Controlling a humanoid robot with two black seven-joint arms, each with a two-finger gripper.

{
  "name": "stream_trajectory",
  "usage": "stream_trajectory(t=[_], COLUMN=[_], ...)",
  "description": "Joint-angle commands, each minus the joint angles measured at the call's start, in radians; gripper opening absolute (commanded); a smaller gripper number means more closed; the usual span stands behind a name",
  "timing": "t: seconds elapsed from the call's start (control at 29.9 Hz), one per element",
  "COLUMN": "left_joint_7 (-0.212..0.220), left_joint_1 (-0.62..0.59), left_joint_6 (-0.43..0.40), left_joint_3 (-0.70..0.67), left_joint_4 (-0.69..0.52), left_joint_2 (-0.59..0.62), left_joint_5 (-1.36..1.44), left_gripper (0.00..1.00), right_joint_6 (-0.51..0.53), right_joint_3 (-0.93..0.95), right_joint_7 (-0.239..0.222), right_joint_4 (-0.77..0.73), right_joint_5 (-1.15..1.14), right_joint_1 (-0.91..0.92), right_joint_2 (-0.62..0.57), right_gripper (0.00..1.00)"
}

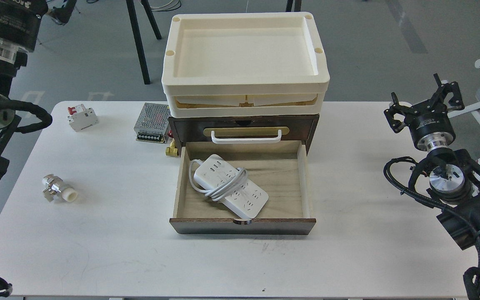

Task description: Put charging cable into cabinet

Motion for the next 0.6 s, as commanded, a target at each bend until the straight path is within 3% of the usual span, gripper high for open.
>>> stream_trajectory(t=[0.0,0.17,0.57], left_joint_7=[0.063,0.125,0.125], left_joint_1=[0.017,0.050,0.095], left_joint_6=[0.000,0.000,0.000], left_joint_3=[0.000,-0.001,0.002], left_joint_4=[0.156,0.242,0.293], left_joint_2=[-0.028,-0.086,-0.169], left_joint_5=[-0.026,-0.068,-0.091], left_gripper=[1.00,1.00,1.00], right_joint_6=[0.001,-0.001,0.004], right_joint_3=[0.007,0.012,0.018], right_joint_7=[-0.006,-0.010,-0.003], right_joint_4=[-0.001,-0.001,0.011], right_joint_5=[0.008,0.013,0.011], right_joint_1=[0.000,0.000,0.011], right_joint_2=[0.001,0.001,0.002], right_gripper=[1.00,1.00,1.00])
